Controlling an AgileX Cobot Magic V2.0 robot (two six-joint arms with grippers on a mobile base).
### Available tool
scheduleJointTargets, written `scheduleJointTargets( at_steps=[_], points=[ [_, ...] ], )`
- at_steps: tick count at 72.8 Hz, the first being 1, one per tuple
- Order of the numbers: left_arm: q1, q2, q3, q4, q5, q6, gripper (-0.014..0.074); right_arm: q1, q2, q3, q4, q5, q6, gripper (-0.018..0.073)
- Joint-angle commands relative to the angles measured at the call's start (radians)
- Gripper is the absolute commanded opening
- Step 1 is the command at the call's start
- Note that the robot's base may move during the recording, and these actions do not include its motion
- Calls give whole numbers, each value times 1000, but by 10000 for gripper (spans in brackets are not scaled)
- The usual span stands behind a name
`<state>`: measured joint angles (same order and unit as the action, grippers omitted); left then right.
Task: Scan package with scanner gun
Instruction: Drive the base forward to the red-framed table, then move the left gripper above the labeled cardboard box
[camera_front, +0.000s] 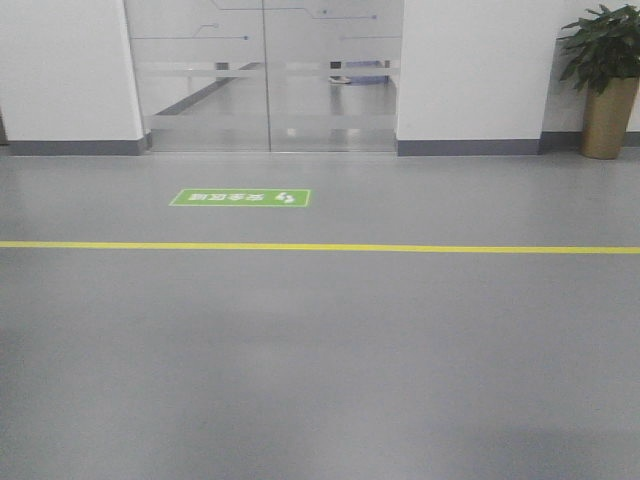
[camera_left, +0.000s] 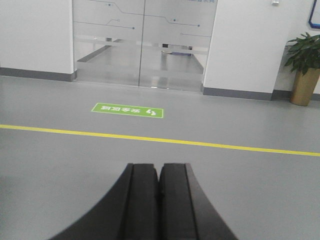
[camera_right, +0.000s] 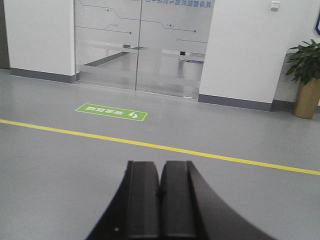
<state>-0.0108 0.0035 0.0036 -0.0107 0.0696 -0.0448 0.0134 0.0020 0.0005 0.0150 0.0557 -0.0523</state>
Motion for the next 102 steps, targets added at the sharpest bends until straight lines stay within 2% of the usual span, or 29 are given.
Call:
scheduleJointTargets(
  at_steps=[1,102],
  points=[
    [-6,-3,-4,-2,-14,-3,-111,1,-2,-1,-1,-18,-2,-168],
    [-6,-3,-4,-2,-14,-3,-111,1,-2,-1,-1,-18,-2,-168]
  ],
)
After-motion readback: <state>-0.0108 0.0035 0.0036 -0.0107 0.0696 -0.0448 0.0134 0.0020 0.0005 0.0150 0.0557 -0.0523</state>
